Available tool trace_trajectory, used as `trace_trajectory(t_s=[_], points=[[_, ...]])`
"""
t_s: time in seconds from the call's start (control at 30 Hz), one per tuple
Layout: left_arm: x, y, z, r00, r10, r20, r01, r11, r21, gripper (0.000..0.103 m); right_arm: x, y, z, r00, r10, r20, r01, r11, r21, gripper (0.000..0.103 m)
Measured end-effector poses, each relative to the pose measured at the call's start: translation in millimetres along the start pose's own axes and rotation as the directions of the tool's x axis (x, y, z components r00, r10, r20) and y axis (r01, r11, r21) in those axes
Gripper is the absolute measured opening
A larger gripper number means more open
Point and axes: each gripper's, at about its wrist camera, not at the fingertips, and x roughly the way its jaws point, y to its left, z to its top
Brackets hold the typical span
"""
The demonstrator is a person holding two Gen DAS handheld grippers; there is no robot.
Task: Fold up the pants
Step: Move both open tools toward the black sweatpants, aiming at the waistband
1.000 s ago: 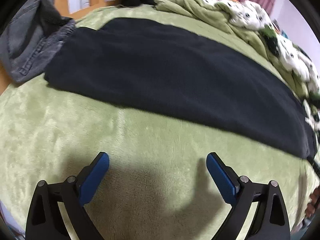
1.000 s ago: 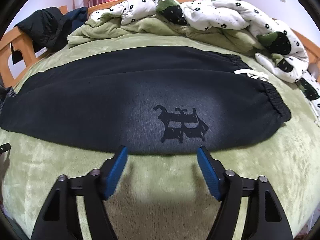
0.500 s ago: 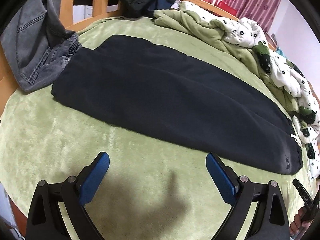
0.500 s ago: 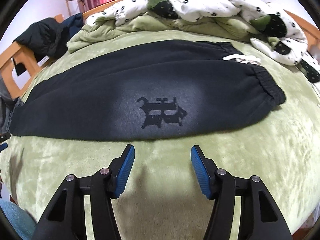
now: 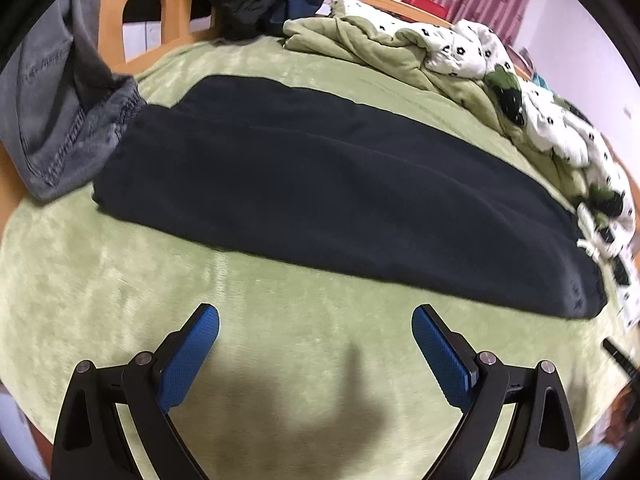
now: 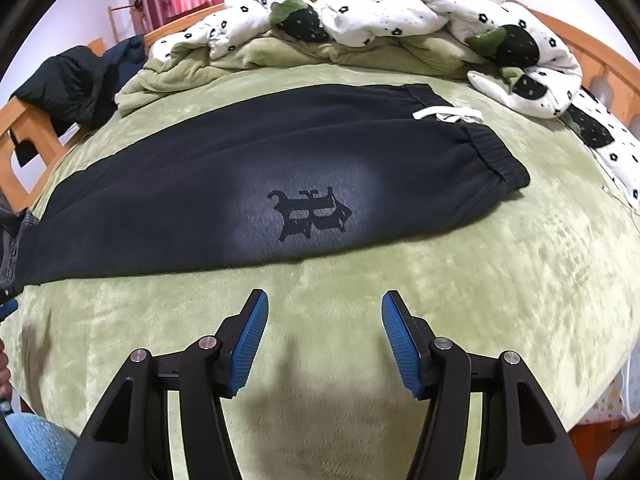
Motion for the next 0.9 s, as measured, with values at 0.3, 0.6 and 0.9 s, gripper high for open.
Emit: trace_trajectory(t_s=[0.3,0.6,0.9], points=[[2,10,-4,0.999,-0.037,-0.009,0.037,0.999,-0.003,0.097,-6,4,-9,0.999,-0.052,-0.008,0.052,0.998,0.024,0.059],[4,11,1,0.998,-0.068,-0.018,0.067,0.997,-0.027,0.097,1,8,-12,0.997,-0.069,-0.019,0.07,0.997,0.04,0.059],[9,7,0,0.997,-0.079,-0.022,0.078,0.997,-0.027,0.097,8,13,-9,0.997,-0.078,-0.023,0.079,0.996,0.03,0.059]])
